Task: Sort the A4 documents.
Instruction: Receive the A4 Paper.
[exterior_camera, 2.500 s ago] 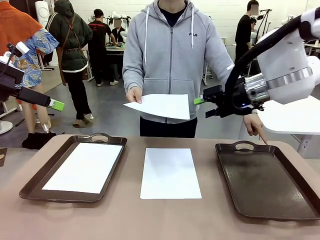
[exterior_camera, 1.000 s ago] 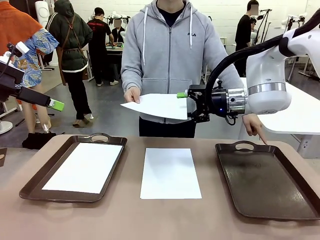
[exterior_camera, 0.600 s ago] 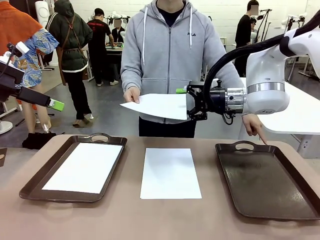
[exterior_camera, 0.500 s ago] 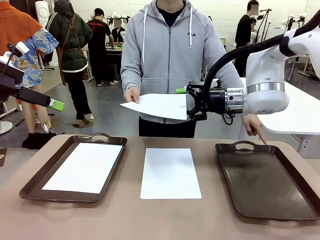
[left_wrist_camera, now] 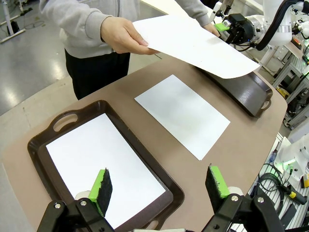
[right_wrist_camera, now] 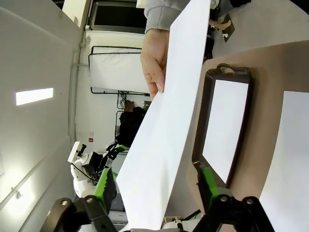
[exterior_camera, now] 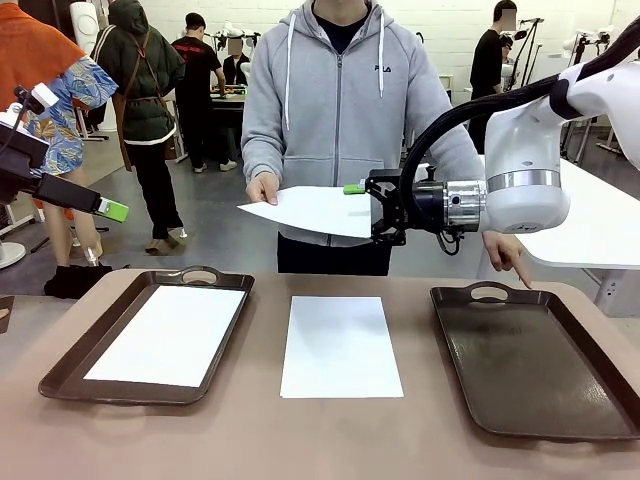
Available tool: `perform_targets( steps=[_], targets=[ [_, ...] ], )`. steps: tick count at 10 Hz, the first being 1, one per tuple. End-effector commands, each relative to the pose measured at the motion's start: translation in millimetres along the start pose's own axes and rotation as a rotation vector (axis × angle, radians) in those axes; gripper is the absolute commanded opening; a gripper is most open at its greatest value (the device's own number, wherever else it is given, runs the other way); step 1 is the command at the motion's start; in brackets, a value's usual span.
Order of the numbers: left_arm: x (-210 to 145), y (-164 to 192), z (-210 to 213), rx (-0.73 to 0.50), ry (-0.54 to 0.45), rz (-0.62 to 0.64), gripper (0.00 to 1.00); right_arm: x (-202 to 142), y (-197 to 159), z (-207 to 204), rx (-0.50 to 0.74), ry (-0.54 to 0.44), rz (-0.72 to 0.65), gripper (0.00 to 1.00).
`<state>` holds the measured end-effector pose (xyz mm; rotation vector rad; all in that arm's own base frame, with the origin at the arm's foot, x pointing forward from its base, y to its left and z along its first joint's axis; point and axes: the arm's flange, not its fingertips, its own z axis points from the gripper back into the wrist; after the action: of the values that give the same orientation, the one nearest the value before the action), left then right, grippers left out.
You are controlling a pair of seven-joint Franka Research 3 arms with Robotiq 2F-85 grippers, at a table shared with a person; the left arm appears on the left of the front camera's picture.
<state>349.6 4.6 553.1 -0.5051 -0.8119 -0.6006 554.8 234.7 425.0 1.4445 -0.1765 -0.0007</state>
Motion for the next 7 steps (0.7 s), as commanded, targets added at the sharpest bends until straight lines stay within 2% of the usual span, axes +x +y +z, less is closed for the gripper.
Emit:
perform_targets(
  steps=[1, 7],
  targets=[
    [0.0, 0.0, -0.2, 0.002, -0.003, -0.002, 1.00, 6.3, 3.0, -6.9, 0.056, -0.017, -0.012, 0.67],
    [0.0, 0.0, -0.2, 0.002, -0.003, -0.002, 1.00, 12.3, 3.5, -1.5, 0.060, -0.025, -0.018, 0.10]
  ],
)
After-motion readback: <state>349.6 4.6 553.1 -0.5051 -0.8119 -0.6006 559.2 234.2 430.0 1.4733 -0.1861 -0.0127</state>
